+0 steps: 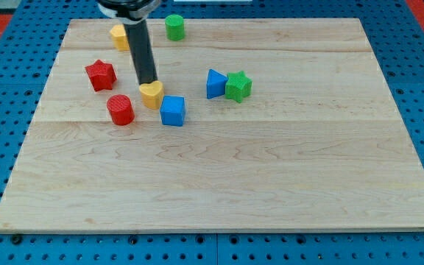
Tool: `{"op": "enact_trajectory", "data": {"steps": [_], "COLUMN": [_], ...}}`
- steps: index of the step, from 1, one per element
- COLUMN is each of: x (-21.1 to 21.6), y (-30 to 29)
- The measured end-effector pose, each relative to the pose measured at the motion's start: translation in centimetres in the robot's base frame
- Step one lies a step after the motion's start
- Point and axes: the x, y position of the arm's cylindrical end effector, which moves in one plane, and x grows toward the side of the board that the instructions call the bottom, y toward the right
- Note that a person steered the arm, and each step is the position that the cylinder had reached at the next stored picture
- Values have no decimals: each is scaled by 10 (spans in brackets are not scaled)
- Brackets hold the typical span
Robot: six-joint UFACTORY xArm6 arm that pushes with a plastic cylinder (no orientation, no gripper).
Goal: Move the yellow heart above the red circle
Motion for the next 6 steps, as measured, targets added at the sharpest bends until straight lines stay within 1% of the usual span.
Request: {"op": "enact_trajectory", "data": {"steps": [1,2,3,4,5,6], "x": [-8,20,26,10,-43,-74], "y": [31,35,-11,-19,17,-50]}}
